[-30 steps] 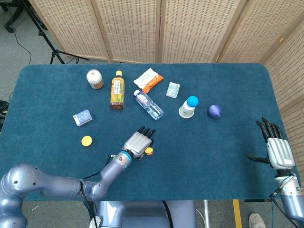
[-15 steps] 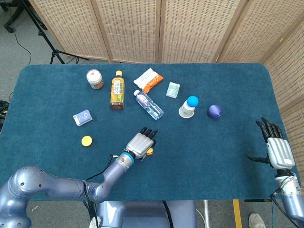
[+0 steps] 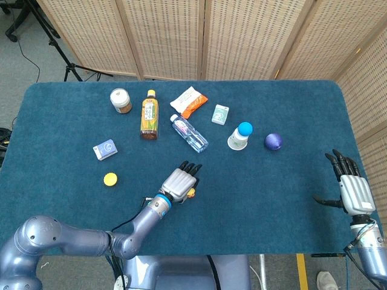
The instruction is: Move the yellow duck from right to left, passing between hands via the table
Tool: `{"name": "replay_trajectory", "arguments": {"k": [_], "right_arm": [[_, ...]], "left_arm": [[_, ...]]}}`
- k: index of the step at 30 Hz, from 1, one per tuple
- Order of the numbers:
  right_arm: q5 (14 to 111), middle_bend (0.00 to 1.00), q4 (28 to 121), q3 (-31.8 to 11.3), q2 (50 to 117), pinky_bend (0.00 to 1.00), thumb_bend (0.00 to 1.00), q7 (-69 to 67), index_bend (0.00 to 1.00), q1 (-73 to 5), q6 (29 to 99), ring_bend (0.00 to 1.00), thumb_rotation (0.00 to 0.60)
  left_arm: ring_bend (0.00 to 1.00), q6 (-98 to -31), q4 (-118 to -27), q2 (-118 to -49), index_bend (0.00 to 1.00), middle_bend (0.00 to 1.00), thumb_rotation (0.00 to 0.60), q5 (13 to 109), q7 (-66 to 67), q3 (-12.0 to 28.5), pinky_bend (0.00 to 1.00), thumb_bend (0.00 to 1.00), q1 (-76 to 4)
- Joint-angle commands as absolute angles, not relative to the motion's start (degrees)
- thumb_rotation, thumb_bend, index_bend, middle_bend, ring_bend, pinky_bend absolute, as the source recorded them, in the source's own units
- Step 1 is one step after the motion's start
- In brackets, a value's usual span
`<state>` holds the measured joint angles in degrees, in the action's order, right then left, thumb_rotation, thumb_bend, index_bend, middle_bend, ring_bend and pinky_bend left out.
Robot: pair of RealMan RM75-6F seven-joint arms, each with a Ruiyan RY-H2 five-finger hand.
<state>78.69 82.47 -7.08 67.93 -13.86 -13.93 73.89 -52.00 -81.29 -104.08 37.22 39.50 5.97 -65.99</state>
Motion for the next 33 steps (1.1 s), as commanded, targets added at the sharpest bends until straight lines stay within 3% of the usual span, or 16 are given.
{"name": "replay_trajectory", "arguments": {"k": [1,9,19,25,33], "right_arm": [[78.73,0.00,82.45,-7.11,67.94,0.00,0.00,-13.93,0.04,-13.94,73.78,0.00,0.600],[79.03,0.00,82.70,-7.06,67.93,0.00,0.00,-13.70,0.05,-13.92,73.55,0.00,0.600],[79.36,0.00,83.22,-6.87,68.35,0.00,0.00,-12.15,0.05,-13.97,73.39,0.00,0.600],[79.42,0.00,83.55,-6.70,68.70,0.00,0.00,-10.71,0.05,-14.04,73.22,0.00,0.600],[79.22,0.00,83.78,-6.98,68.47,0.00,0.00,-11.07,0.05,-13.81,73.53,0.00,0.600]], "left_arm": [[0.00,-52.60,-82.64,-102.83,0.59,0.00,0.600,37.80,39.18,6.82,0.00,0.37,-65.60],[0.00,-54.85,-89.71,-92.70,0.59,0.00,0.600,40.46,37.51,7.43,0.00,0.38,-62.76],[0.00,-52.91,-91.43,-77.68,0.59,0.00,0.600,50.92,22.46,2.51,0.00,0.38,-52.23],[0.00,-52.82,-87.06,-75.18,0.59,0.00,0.600,62.04,12.71,-1.24,0.00,0.38,-46.54],[0.00,-54.31,-81.42,-75.71,0.59,0.00,0.600,69.87,3.24,-2.91,0.00,0.38,-41.82]]}}
